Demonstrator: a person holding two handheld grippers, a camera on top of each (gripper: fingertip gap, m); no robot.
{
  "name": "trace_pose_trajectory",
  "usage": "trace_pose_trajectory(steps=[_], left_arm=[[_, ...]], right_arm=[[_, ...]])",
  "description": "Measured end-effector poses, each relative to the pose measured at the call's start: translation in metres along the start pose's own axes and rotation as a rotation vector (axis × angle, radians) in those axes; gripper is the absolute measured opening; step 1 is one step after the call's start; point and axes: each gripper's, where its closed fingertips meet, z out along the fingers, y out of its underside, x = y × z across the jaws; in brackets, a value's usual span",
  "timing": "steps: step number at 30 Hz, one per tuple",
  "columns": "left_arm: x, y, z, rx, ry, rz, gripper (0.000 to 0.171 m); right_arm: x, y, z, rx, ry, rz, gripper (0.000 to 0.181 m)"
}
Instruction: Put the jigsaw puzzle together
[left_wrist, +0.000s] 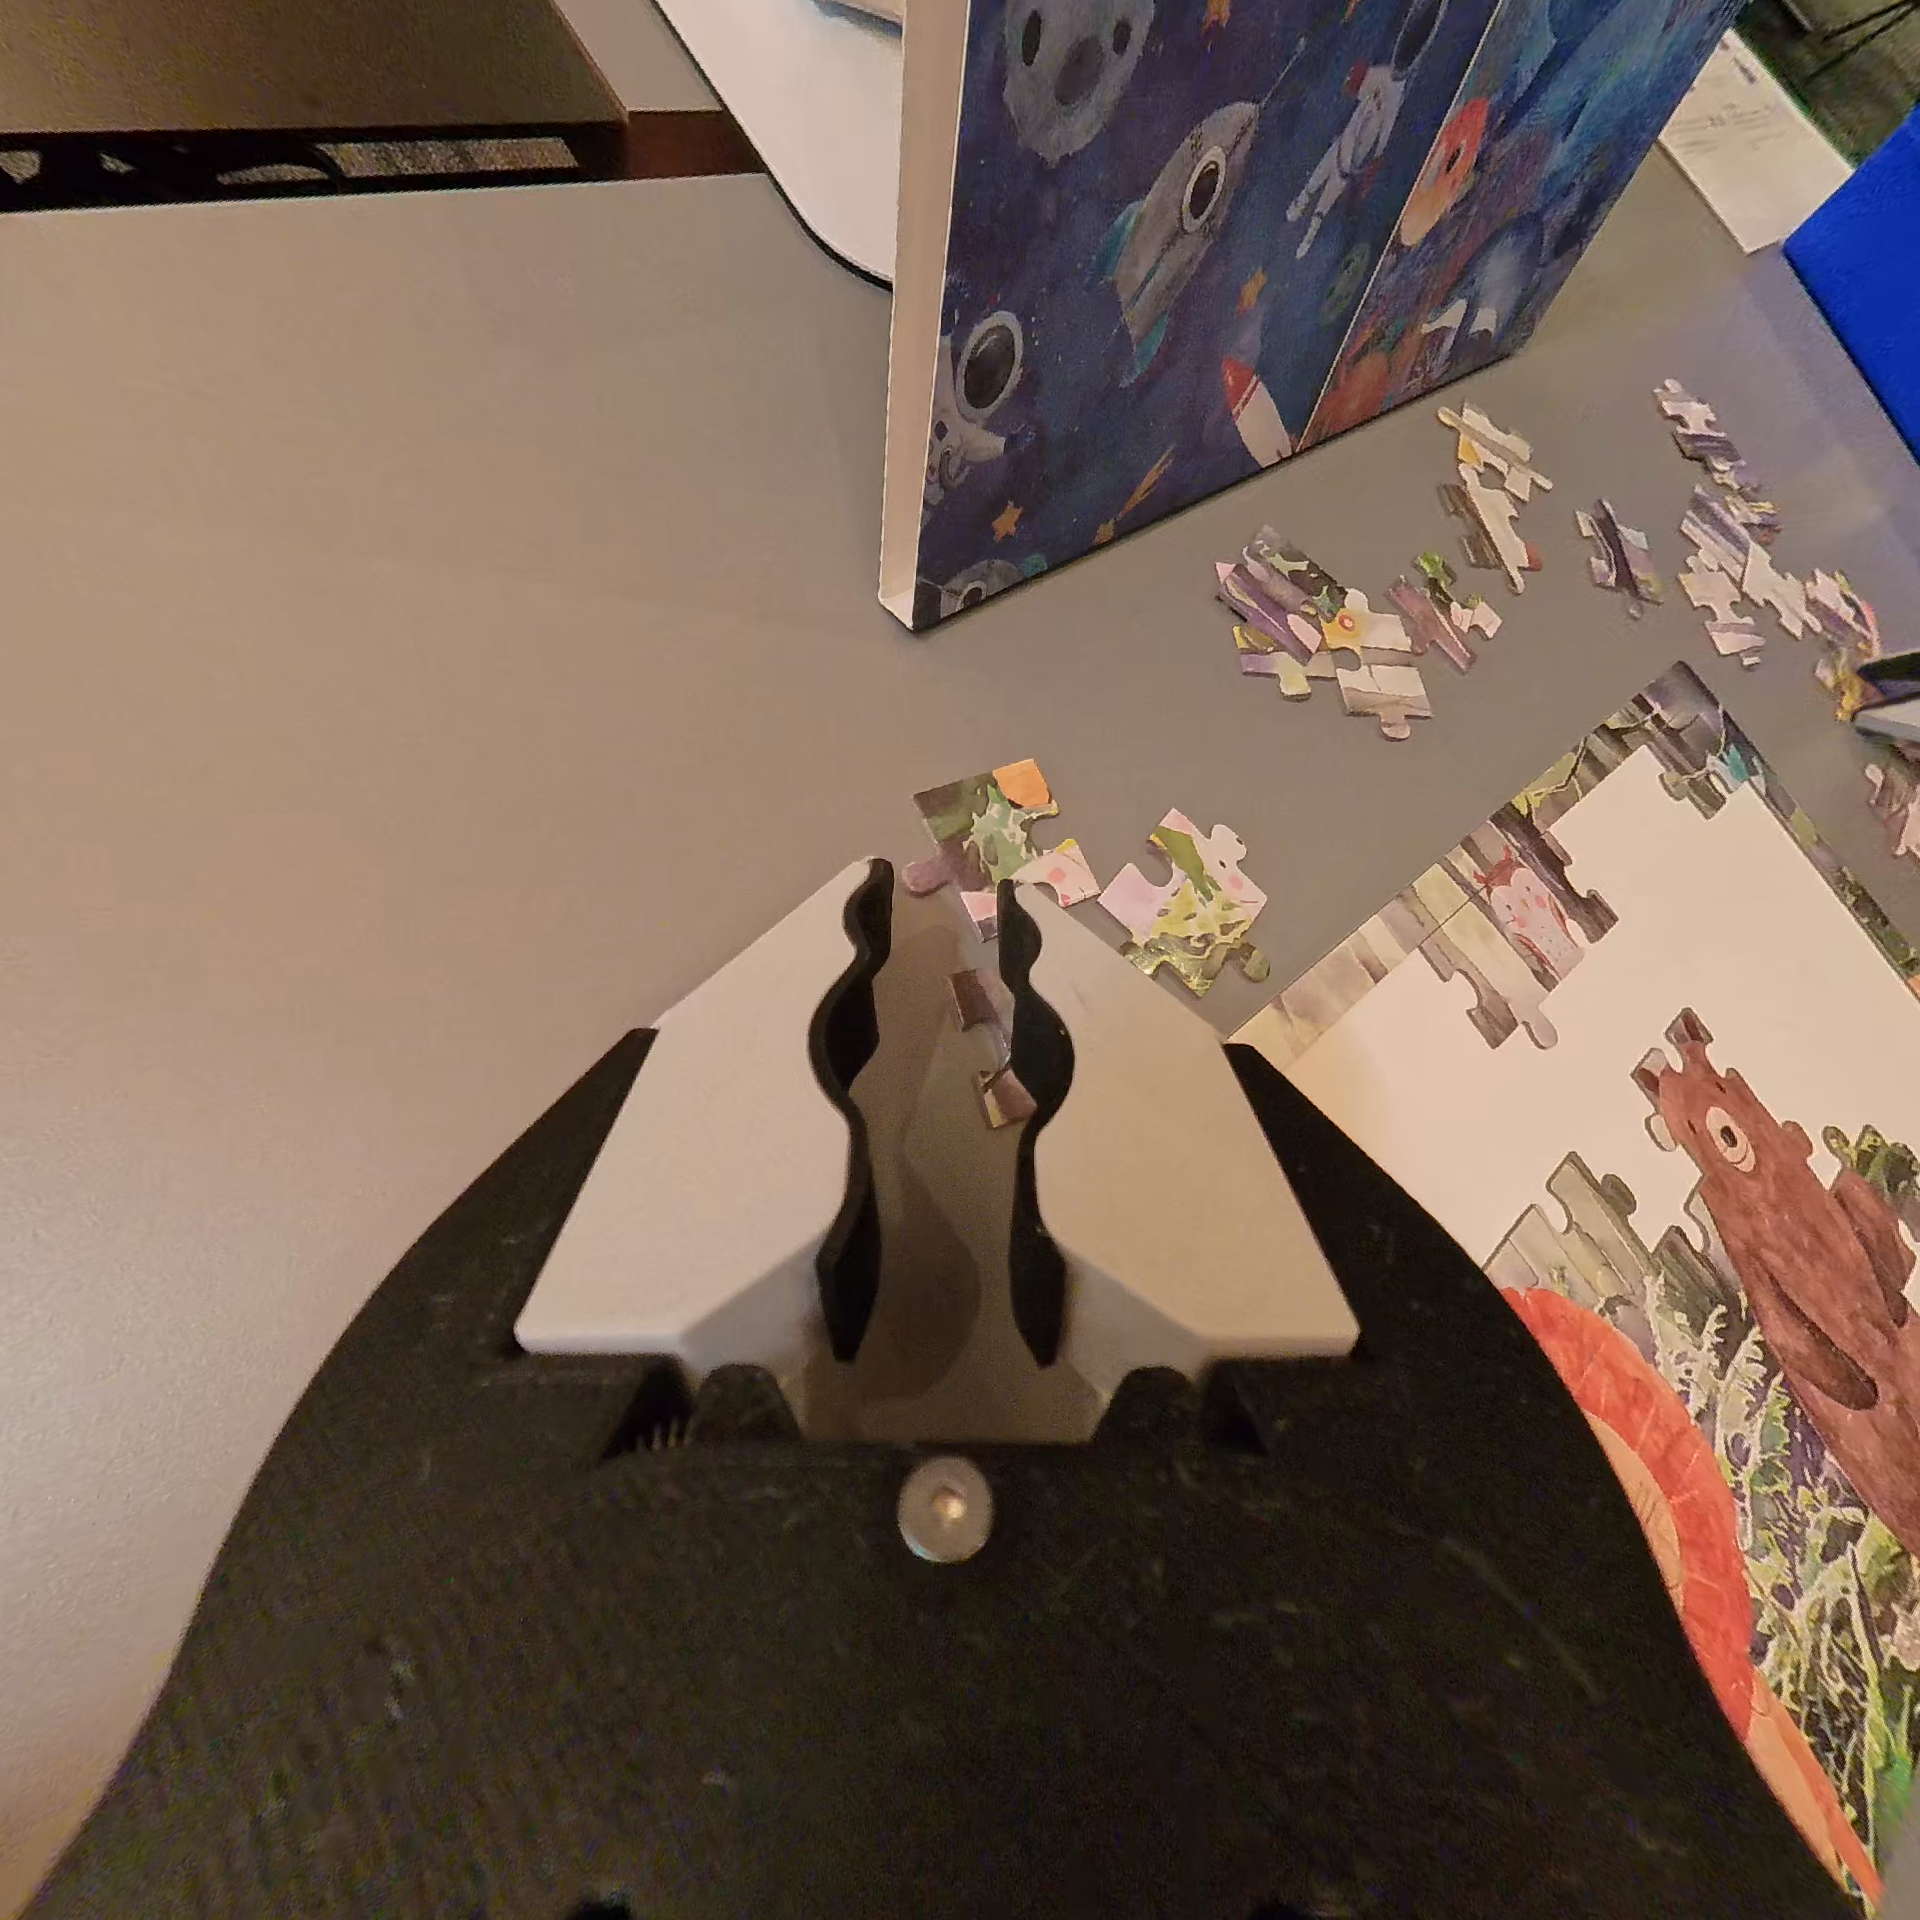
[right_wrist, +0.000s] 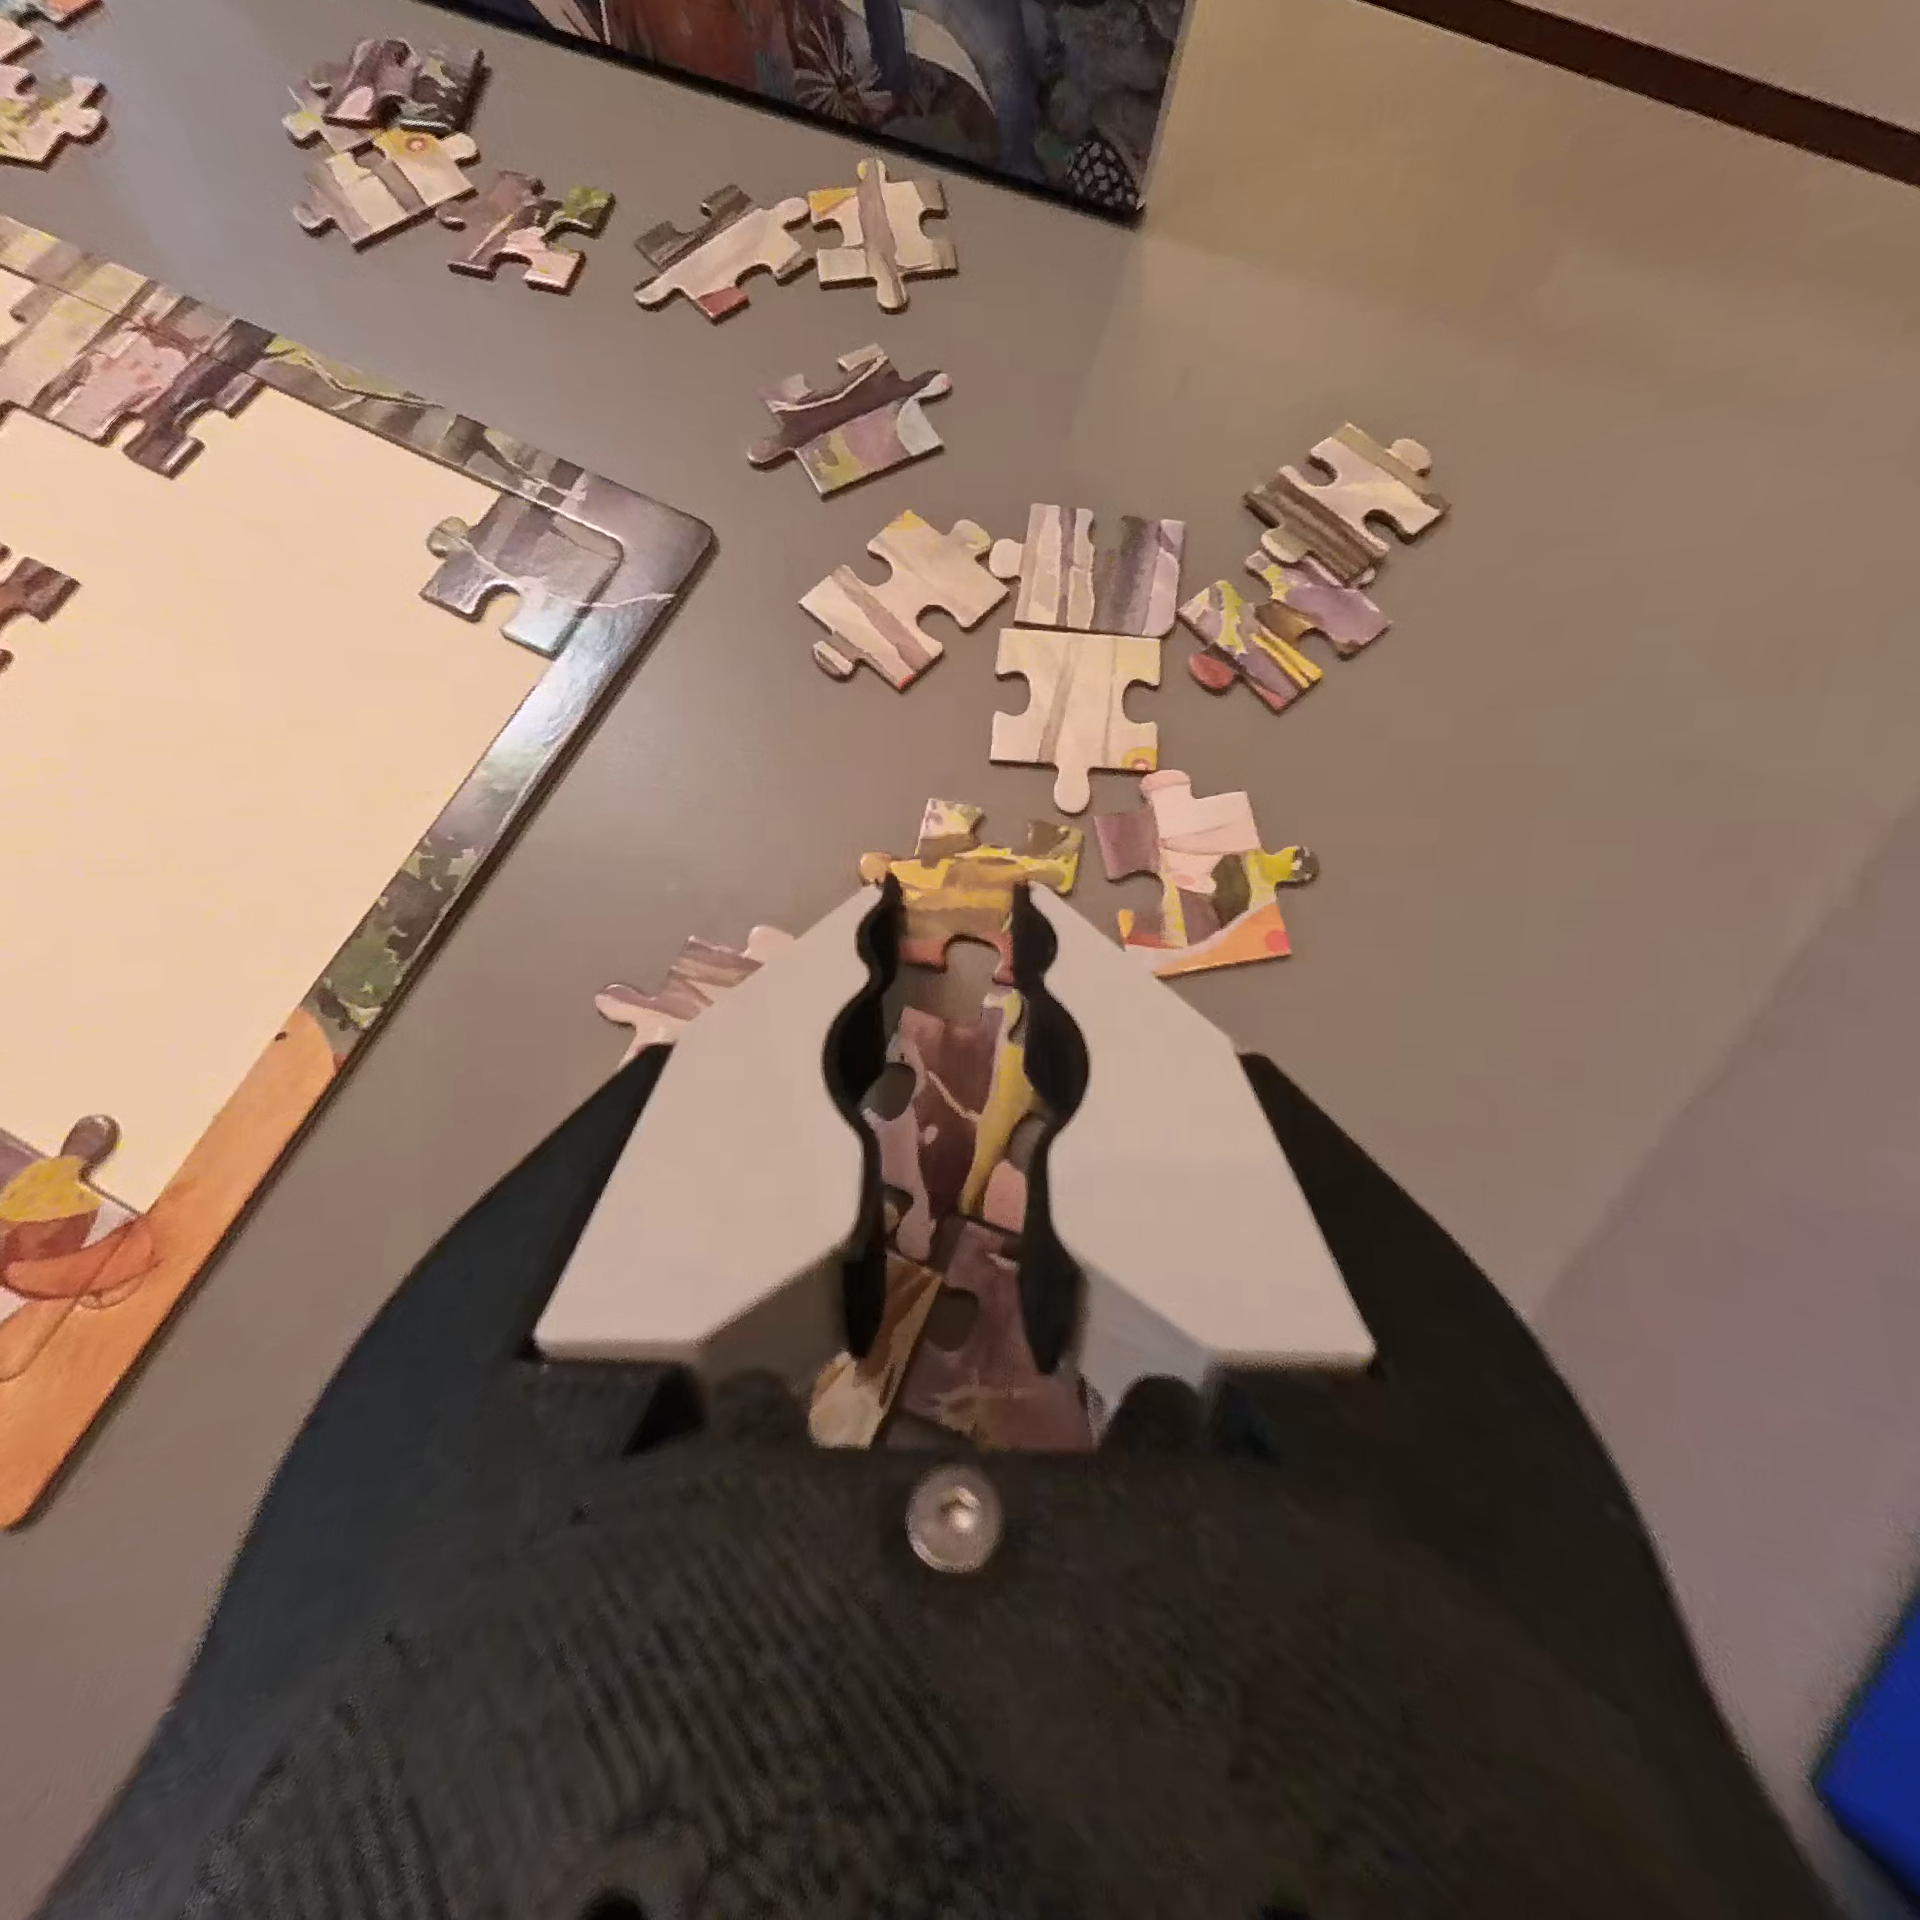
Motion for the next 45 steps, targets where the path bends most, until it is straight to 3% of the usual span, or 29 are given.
trace_pose_trajectory(steps=[8, 15, 22, 26, 29, 31, 38, 45], left_arm=[[0.000, 0.000, 0.000, -0.001, -0.002, 0.004, 0.017], [0.000, 0.000, 0.000, -0.003, -0.004, 0.008, 0.018], [0.000, 0.001, 0.000, -0.005, -0.005, 0.008, 0.018], [0.000, 0.001, 0.000, -0.004, -0.005, 0.006, 0.018], [0.000, 0.001, 0.000, -0.004, -0.005, 0.005, 0.017], [0.000, 0.001, 0.001, -0.006, -0.005, 0.006, 0.017], [0.000, 0.001, 0.001, -0.007, -0.008, 0.011, 0.017], [0.001, 0.001, 0.001, -0.008, -0.012, 0.018, 0.017]], right_arm=[[-0.002, 0.000, -0.002, 0.008, 0.000, -0.018, 0.019], [-0.014, -0.020, -0.015, 0.126, -0.034, -0.048, 0.019], [-0.076, -0.050, -0.026, 0.273, -0.216, -0.131, 0.019], [-0.123, -0.045, -0.010, 0.193, -0.303, -0.149, 0.019], [-0.139, -0.032, 0.007, 0.087, -0.309, -0.080, 0.019], [-0.145, -0.028, 0.012, 0.050, -0.324, -0.065, 0.030], [-0.131, -0.039, 0.001, 0.134, -0.343, 0.000, 0.037], [-0.141, -0.028, 0.005, 0.057, -0.424, 0.024, 0.045]])
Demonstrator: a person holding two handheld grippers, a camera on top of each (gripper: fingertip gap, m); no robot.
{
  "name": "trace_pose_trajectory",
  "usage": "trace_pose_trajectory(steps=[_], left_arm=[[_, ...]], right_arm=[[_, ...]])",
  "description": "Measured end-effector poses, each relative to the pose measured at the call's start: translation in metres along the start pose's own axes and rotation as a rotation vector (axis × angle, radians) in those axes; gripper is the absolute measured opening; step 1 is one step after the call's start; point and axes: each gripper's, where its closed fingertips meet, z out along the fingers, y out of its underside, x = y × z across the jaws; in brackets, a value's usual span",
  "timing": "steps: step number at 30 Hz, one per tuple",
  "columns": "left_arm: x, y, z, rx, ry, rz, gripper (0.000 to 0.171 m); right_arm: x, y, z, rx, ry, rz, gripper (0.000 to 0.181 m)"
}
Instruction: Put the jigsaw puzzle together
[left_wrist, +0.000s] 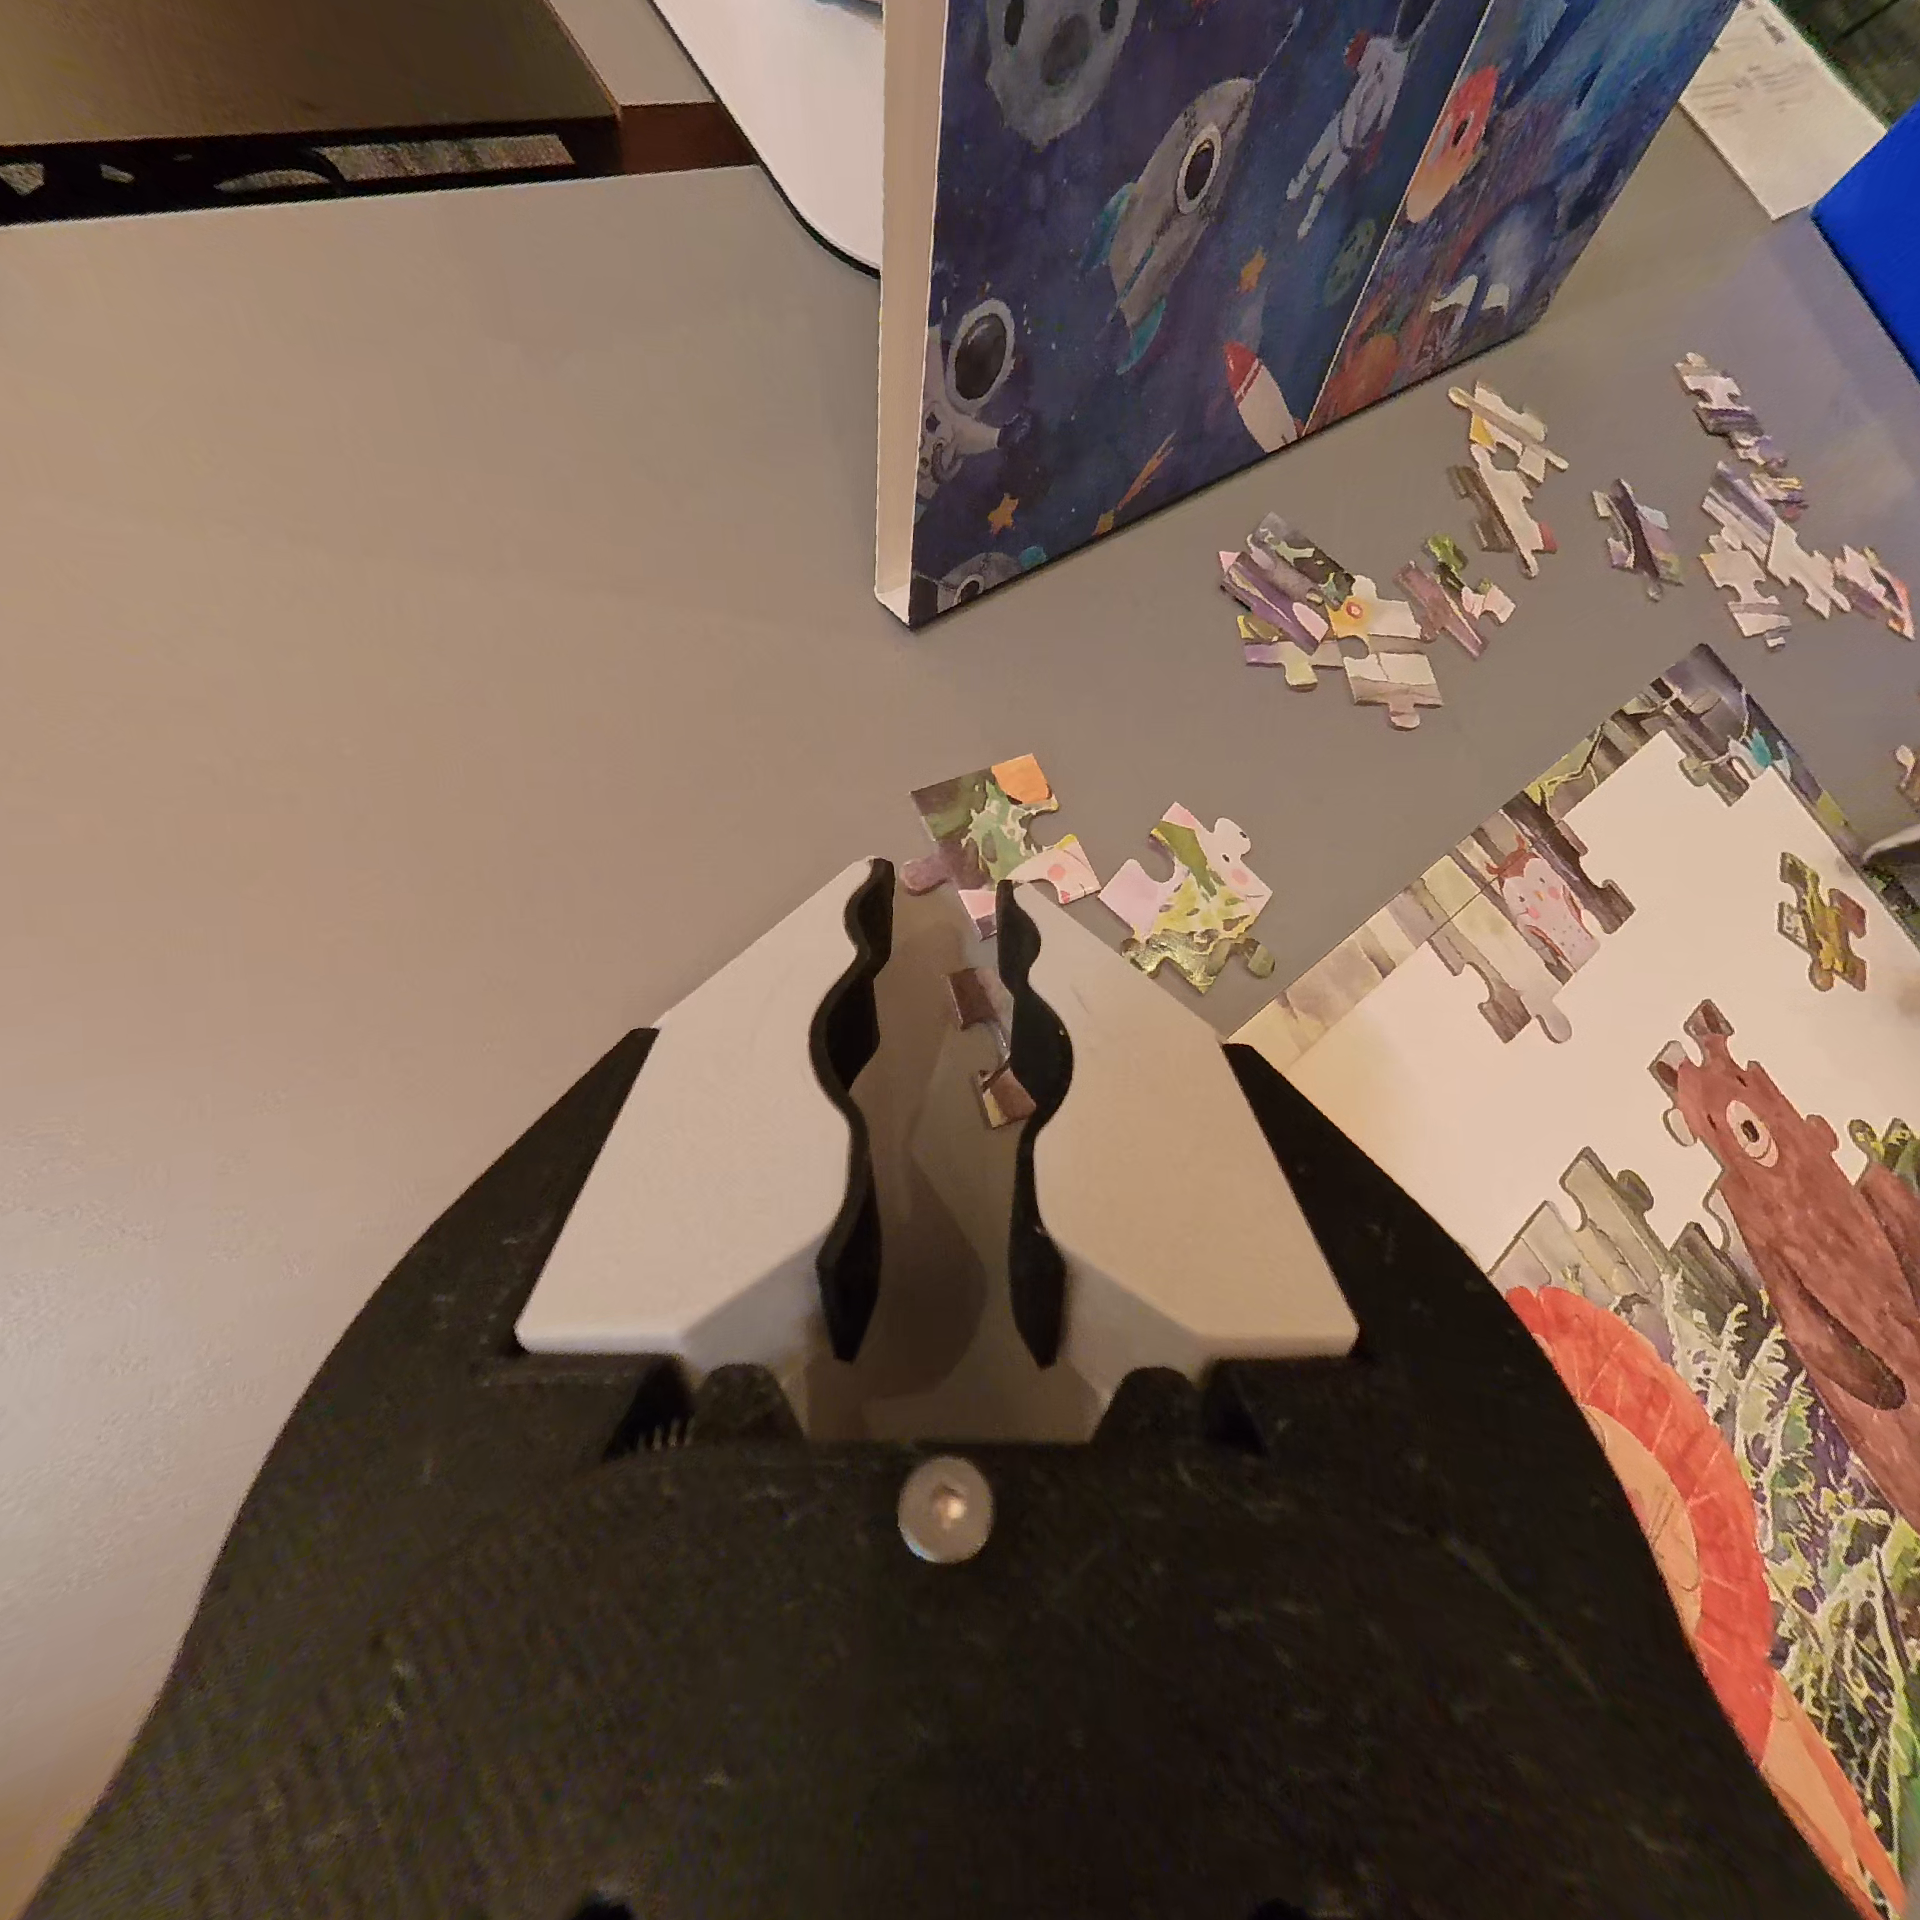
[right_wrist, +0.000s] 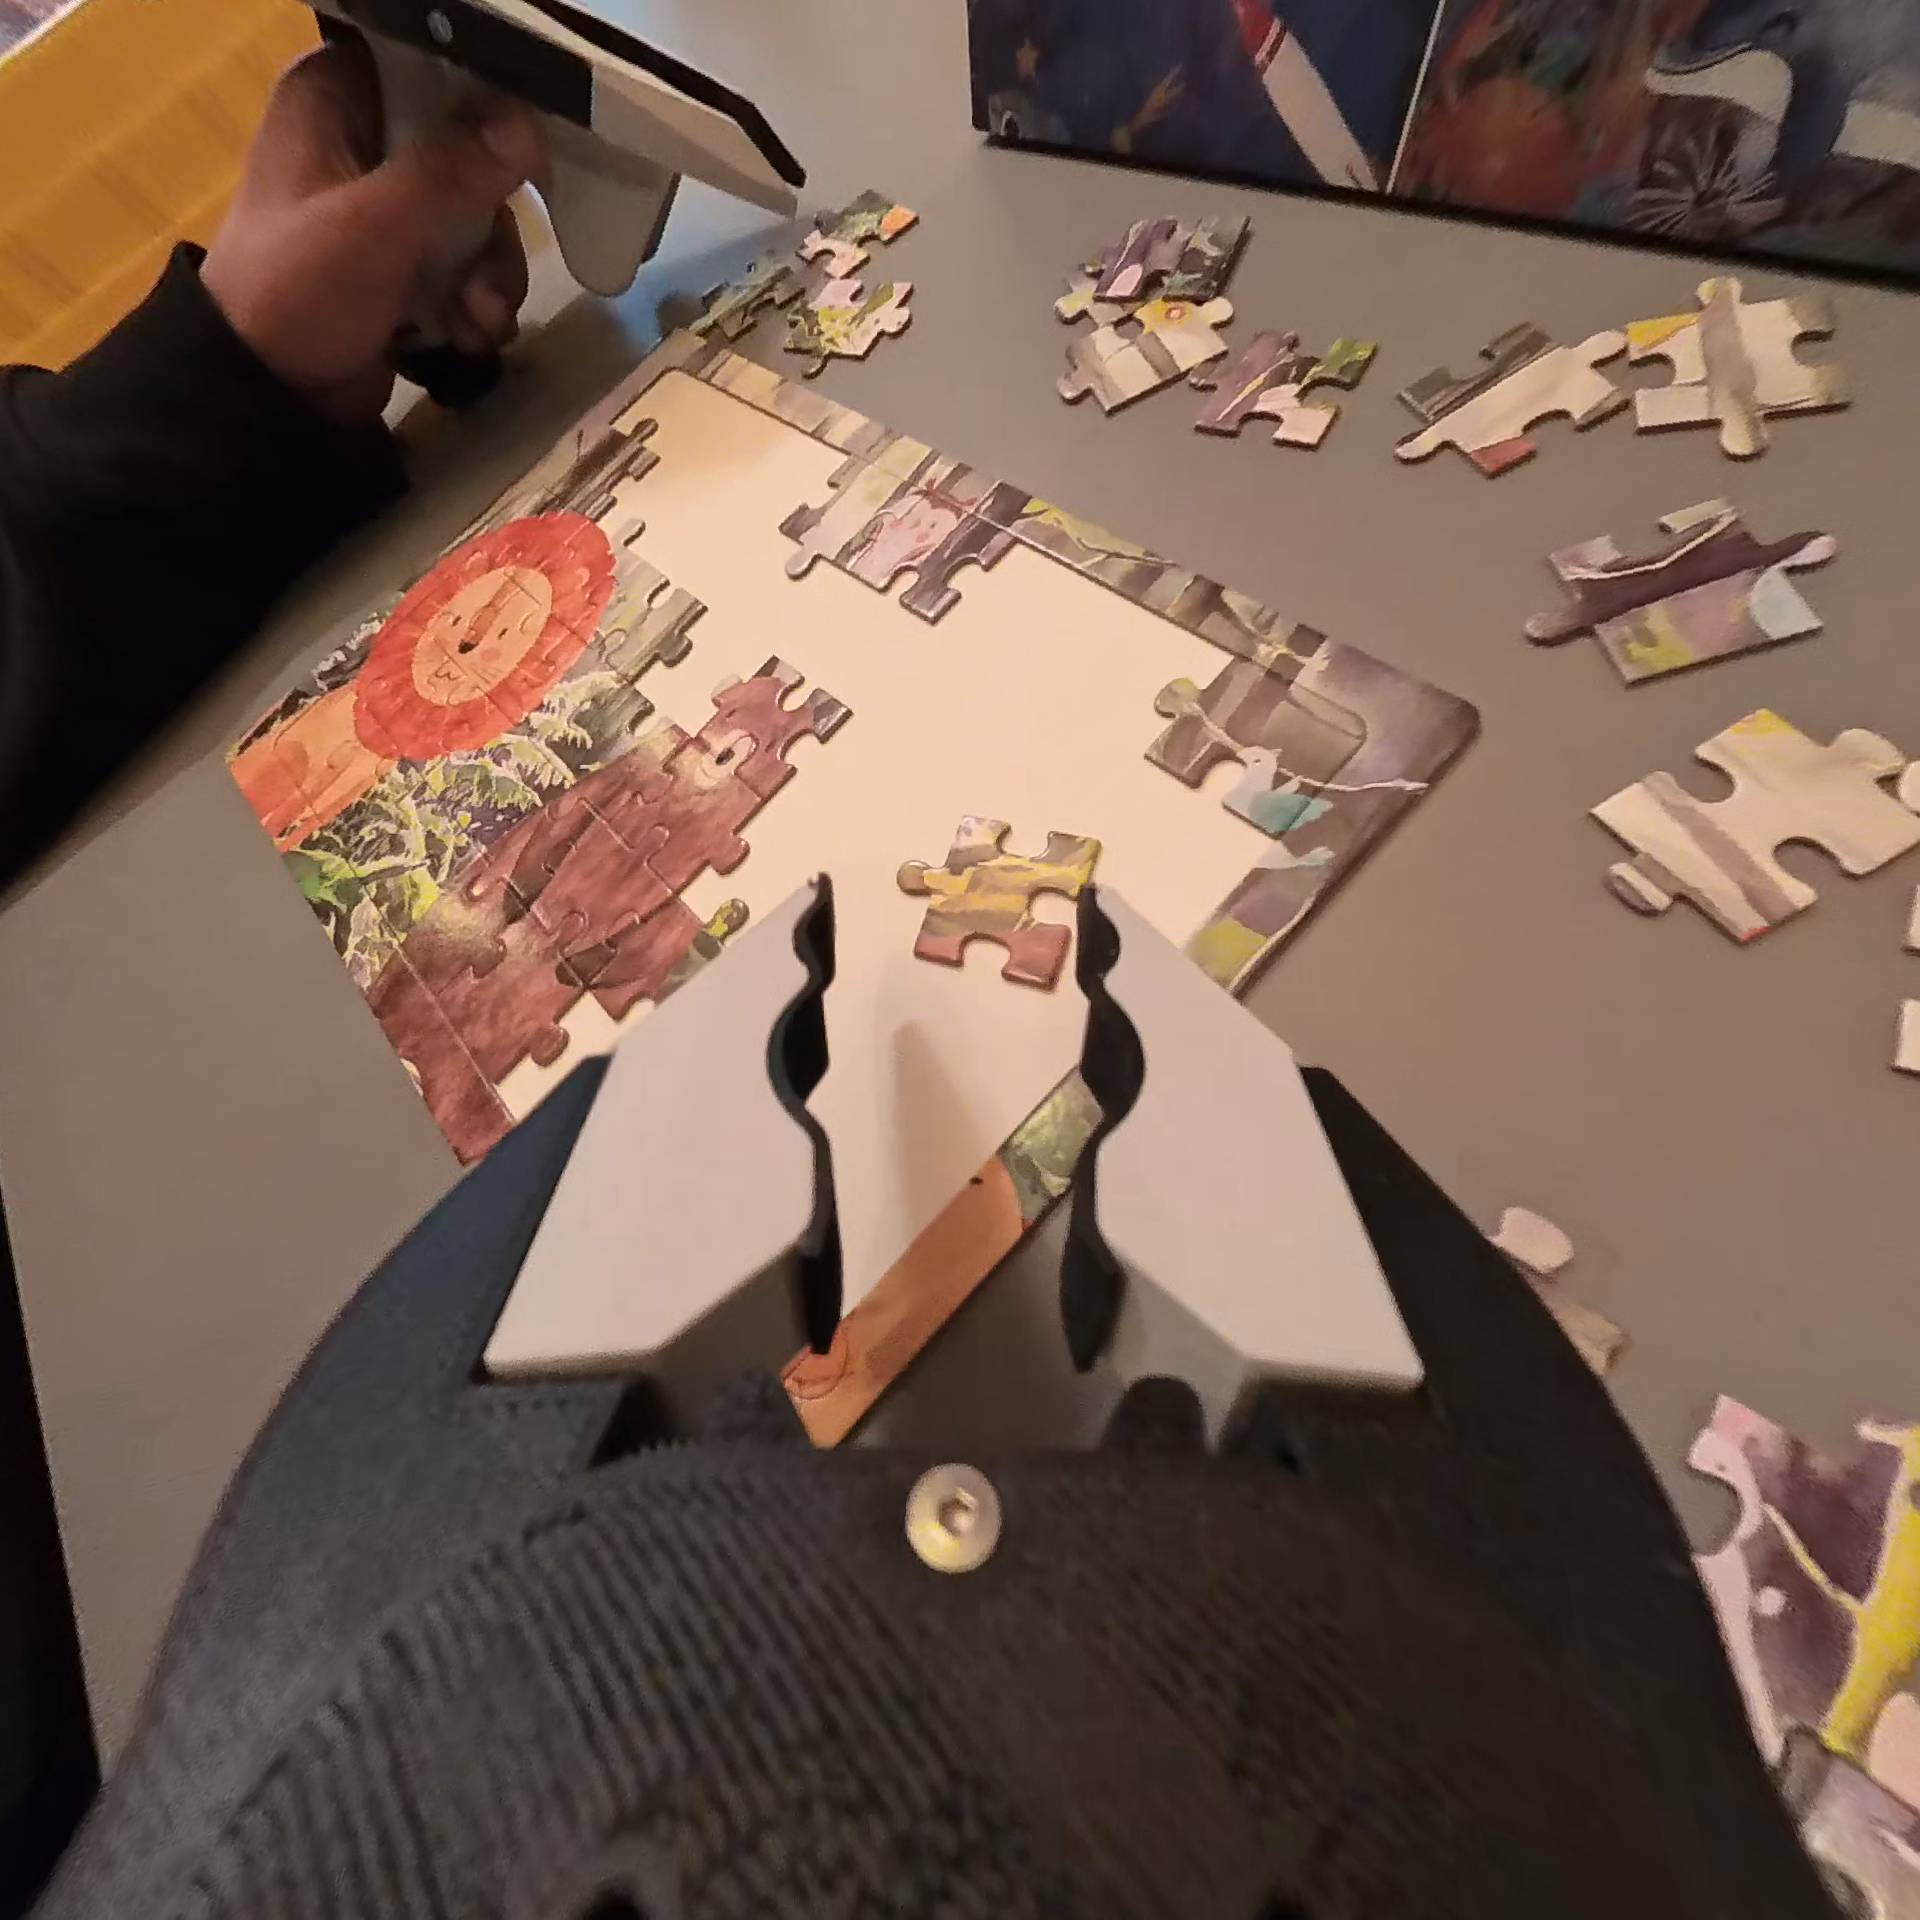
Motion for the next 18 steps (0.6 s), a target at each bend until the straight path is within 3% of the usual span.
trace_pose_trajectory(steps=[8, 15, 18], left_arm=[[0.000, 0.000, 0.000, -0.002, -0.002, 0.006, 0.017], [0.000, -0.001, -0.001, 0.007, 0.015, -0.015, 0.017], [0.000, -0.001, -0.001, 0.006, 0.015, -0.014, 0.017]], right_arm=[[-0.002, 0.010, 0.002, -0.061, -0.014, -0.003, 0.046], [-0.039, 0.015, -0.012, -0.077, -0.388, 0.133, 0.041], [-0.049, 0.015, -0.014, -0.085, -0.437, 0.087, 0.041]])
